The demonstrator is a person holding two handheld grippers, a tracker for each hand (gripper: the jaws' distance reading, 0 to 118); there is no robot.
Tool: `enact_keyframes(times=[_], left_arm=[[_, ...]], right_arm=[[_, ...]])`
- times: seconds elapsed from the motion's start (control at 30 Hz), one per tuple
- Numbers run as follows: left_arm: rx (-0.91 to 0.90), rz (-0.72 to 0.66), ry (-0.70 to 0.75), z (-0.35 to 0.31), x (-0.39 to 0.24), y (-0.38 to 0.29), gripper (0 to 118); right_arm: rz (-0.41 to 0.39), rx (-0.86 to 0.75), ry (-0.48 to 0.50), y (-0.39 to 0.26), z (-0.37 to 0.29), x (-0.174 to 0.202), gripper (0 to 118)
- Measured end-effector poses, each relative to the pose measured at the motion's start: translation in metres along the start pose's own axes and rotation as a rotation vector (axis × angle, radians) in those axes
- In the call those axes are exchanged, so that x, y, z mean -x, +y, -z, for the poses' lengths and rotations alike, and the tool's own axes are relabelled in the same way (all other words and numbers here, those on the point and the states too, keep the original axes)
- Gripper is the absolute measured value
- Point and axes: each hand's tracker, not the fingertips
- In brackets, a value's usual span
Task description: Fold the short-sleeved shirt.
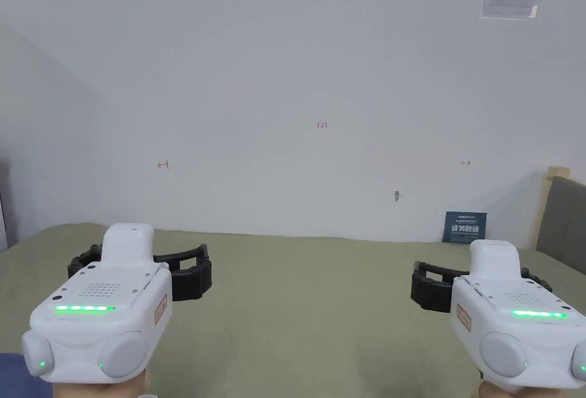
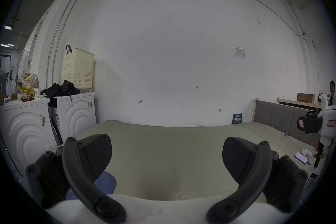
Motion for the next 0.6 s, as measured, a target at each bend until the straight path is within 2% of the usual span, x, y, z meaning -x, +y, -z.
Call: enact_keyframes(times=[0.27, 0.33, 0.37, 0.4, 0.43, 0.47, 0.5, 0.53, 0.6], left_arm=[[-0.012, 0.013, 0.026, -0.003, 0.000, -0.001, 118], [-0.010, 0.026, 0.020, -0.005, -0.001, 0.000, 118], [-0.010, 0.033, 0.024, -0.006, -0.002, 0.001, 117], [-0.015, 0.051, 0.039, -0.008, -0.004, 0.000, 111], [-0.016, 0.068, 0.046, -0.010, -0.006, 0.000, 90], [-0.035, 0.075, 0.032, -0.012, -0.006, -0.002, 8], [-0.050, 0.099, 0.052, -0.011, -0.009, -0.001, 0], [-0.057, 0.123, 0.127, -0.010, -0.010, -0.004, 0], [-0.045, 0.058, 0.065, -0.012, -0.005, -0.005, 0]], right_arm=[[-0.023, -0.001, -0.013, 0.000, -0.006, 0.005, 118], [-0.020, 0.000, -0.012, -0.003, -0.007, 0.004, 112], [-0.019, -0.006, -0.010, -0.004, -0.009, 0.004, 92], [-0.024, -0.008, -0.019, -0.006, -0.010, 0.005, 56], [-0.034, -0.002, -0.029, -0.006, -0.011, 0.006, 9], [-0.049, 0.024, -0.051, -0.007, -0.011, 0.007, 0], [-0.044, 0.027, -0.096, -0.011, -0.011, 0.007, 0], [-0.032, 0.037, -0.056, -0.014, -0.011, 0.006, 0], [-0.041, 0.058, -0.038, -0.017, -0.011, 0.008, 0]])
